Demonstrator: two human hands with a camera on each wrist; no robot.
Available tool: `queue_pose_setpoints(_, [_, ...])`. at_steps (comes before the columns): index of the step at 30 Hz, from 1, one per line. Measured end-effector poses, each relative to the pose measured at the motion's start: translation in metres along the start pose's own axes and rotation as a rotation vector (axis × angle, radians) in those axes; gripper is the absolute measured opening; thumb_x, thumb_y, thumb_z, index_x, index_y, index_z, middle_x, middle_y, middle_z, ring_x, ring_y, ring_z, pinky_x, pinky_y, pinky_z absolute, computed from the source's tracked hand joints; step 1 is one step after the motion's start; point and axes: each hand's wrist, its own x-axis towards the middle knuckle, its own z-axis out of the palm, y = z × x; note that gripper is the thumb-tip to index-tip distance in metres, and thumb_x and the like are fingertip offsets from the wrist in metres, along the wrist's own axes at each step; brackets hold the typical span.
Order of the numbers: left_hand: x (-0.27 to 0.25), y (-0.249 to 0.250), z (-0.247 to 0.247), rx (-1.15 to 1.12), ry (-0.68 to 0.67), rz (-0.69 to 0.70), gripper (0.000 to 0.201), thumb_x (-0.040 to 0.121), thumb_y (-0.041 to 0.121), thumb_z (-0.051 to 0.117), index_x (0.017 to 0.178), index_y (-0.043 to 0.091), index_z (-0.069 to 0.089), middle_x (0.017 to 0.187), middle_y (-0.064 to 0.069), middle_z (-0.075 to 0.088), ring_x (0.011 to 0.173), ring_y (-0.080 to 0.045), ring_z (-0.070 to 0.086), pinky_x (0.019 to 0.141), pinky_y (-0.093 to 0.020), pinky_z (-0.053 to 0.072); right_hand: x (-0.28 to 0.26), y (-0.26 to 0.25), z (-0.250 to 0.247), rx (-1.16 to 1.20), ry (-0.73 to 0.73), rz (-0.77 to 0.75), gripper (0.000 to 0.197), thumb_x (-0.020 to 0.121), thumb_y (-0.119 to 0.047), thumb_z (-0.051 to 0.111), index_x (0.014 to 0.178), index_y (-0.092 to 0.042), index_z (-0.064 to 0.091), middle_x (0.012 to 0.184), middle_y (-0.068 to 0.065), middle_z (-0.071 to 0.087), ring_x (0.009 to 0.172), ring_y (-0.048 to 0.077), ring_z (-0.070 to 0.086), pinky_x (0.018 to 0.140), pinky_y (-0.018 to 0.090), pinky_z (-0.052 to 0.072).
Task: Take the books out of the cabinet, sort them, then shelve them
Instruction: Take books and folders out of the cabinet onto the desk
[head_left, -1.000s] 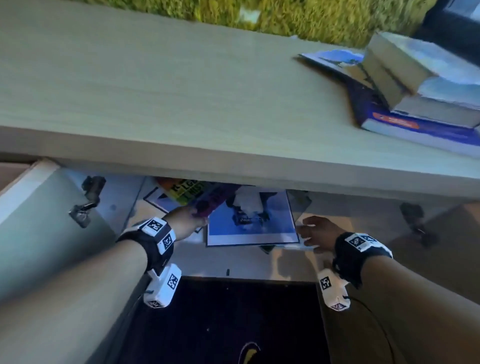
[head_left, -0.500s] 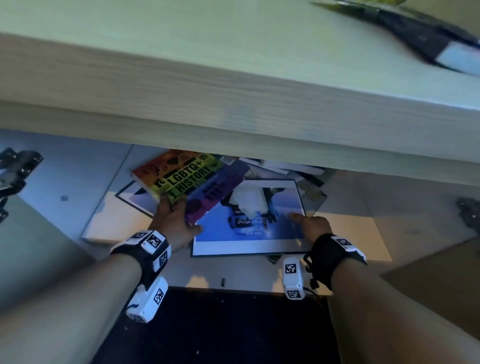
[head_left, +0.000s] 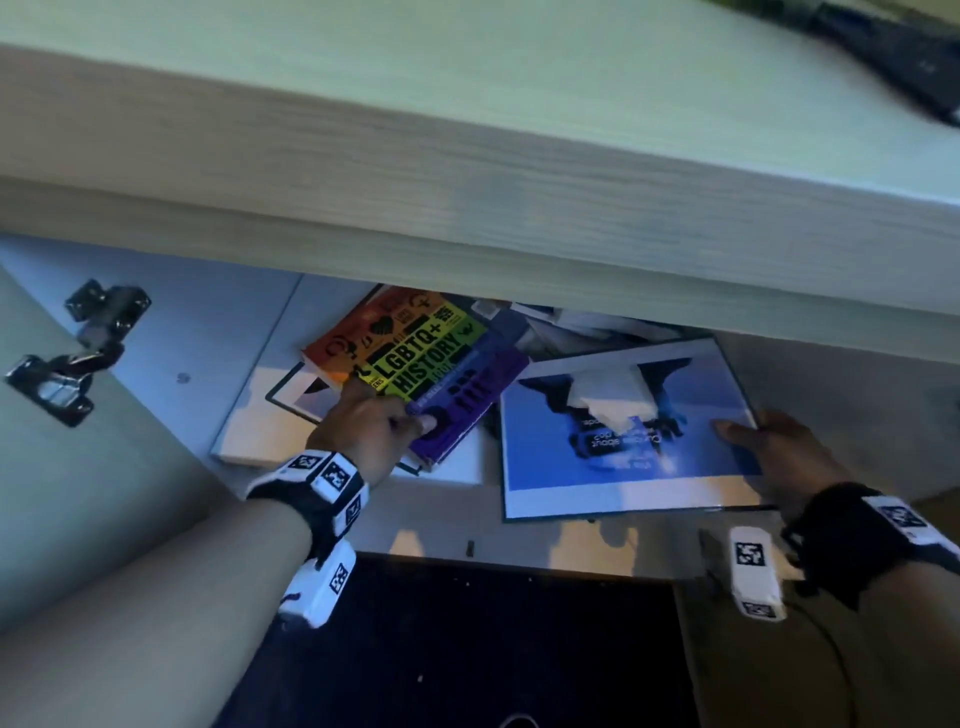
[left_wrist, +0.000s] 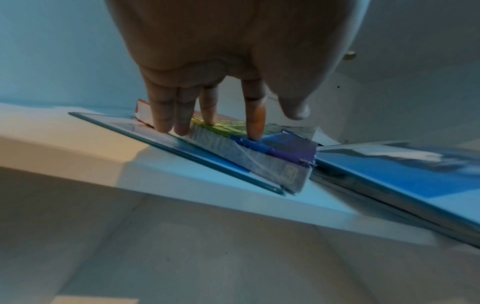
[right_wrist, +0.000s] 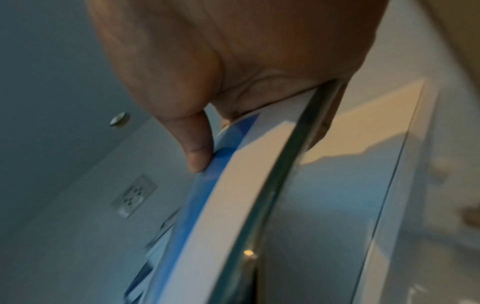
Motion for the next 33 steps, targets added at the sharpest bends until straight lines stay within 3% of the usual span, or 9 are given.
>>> queue_pose_setpoints(4, [0.000, -0.004, 0.015, -0.008, 0.036, -0.045, 0.033, 0.088, 0.047, 0.069, 0.112, 0.027, 0.058, 0.132, -0.010, 0.037, 0.115, -0.039, 0.052, 0.099, -0.044, 0.049, -0.009, 0.011, -0.045, 0.109, 0.121, 0.106, 0.049, 0.063, -0.036, 0.081, 0.102, -0.009, 0.072, 0.099, 0.014, 0.077, 0.087, 0.037, 0.072, 0.078, 0.045, 0.054])
queue_pose_setpoints(8, [-0.003, -0.002, 0.021, -0.062, 0.081, -0.092, 0.045, 0.088, 0.038, 0.072, 0.129, 0.030, 0.057, 0.146, -0.012, 0.030, 0.128, -0.040, 0.045, 0.107, -0.044, 0.045, -0.024, 0.007, -0.029, 0.321, 0.024, 0.212, 0.034, 0.084, -0.032, 0.067, 0.109, -0.010, 0.074, 0.097, 0.013, 0.079, 0.082, 0.032, 0.076, 0.077, 0.045, 0.062])
queue_pose_setpoints(10, [-0.008, 0.000, 0.024, -0.057, 0.072, -0.079, 0.039, 0.089, 0.031, 0.069, 0.127, 0.026, 0.060, 0.144, -0.012, 0.032, 0.125, -0.041, 0.048, 0.106, -0.045, 0.047, -0.025, -0.007, 0.010, 0.368, -0.037, 0.198, 0.035, 0.088, -0.034, 0.068, 0.109, -0.005, 0.072, 0.099, 0.018, 0.076, 0.098, 0.029, 0.072, 0.076, 0.042, 0.059])
queue_pose_setpoints(12, [-0.016, -0.001, 0.027, -0.049, 0.085, 0.025, 0.027, 0.091, 0.019, 0.065, 0.117, 0.025, 0.067, 0.139, -0.011, 0.038, 0.120, -0.039, 0.052, 0.101, -0.043, 0.050, -0.023, -0.025, 0.058, 0.301, -0.078, 0.171, 0.058, 0.070, -0.048, 0.086, 0.105, -0.006, 0.066, 0.087, 0.021, 0.063, 0.067, 0.030, 0.048, 0.063, 0.043, 0.047])
queue_pose_setpoints(14, [-0.021, -0.006, 0.014, -0.081, 0.072, 0.041, 0.021, 0.091, 0.013, 0.060, 0.096, 0.029, 0.071, 0.126, -0.006, 0.052, 0.112, -0.031, 0.057, 0.094, -0.039, 0.051, -0.031, -0.039, 0.101, 0.313, -0.158, 0.186, 0.037, 0.086, -0.032, 0.078, 0.102, -0.002, 0.065, 0.065, 0.012, 0.063, 0.053, 0.027, 0.060, 0.049, 0.029, 0.048])
queue_pose_setpoints(19, [0.023, -0.059, -0.034, -0.315, 0.263, -0.253, 0.021, 0.086, 0.033, 0.060, 0.092, 0.017, 0.074, 0.095, -0.010, 0.073, 0.093, -0.032, 0.069, 0.085, -0.037, 0.054, -0.052, -0.044, 0.153, 0.012, -0.425, 0.293, 0.034, 0.094, -0.031, 0.067, 0.069, -0.010, 0.057, 0.053, 0.009, 0.063, 0.046, 0.023, 0.058, 0.053, 0.026, 0.044])
queue_pose_setpoints(22, [0.047, -0.077, -0.036, -0.211, 0.127, -0.355, 0.072, 0.079, 0.073, 0.063, 0.106, 0.005, 0.063, 0.103, -0.019, 0.069, 0.099, -0.037, 0.065, 0.082, -0.038, 0.049, -0.026, -0.046, 0.135, -0.265, -0.224, 0.070, 0.042, 0.084, -0.044, 0.070, 0.072, -0.003, 0.065, 0.066, 0.014, 0.068, 0.061, 0.033, 0.065, 0.058, 0.039, 0.049])
queue_pose_setpoints(26, [0.061, -0.079, -0.026, -0.073, 0.041, -0.424, 0.141, 0.044, 0.100, 0.059, 0.153, 0.016, 0.027, 0.147, -0.019, 0.052, 0.128, -0.038, 0.055, 0.104, -0.045, 0.048, 0.002, -0.026, 0.104, -0.576, -0.015, 0.153, 0.101, 0.075, -0.069, 0.069, 0.149, -0.008, 0.037, 0.148, 0.025, 0.040, 0.132, 0.045, 0.044, 0.104, 0.051, 0.045])
queue_pose_setpoints(33, [0.055, -0.064, -0.027, -0.053, 0.026, -0.472, 0.154, 0.029, 0.089, 0.076, 0.156, 0.024, 0.019, 0.155, -0.021, 0.038, 0.134, -0.042, 0.047, 0.108, -0.049, 0.045, -0.014, 0.012, 0.123, -0.695, -0.053, 0.126, 0.093, 0.080, -0.068, 0.066, 0.144, -0.011, 0.031, 0.132, 0.023, 0.051, 0.115, 0.044, 0.058, 0.088, 0.044, 0.049])
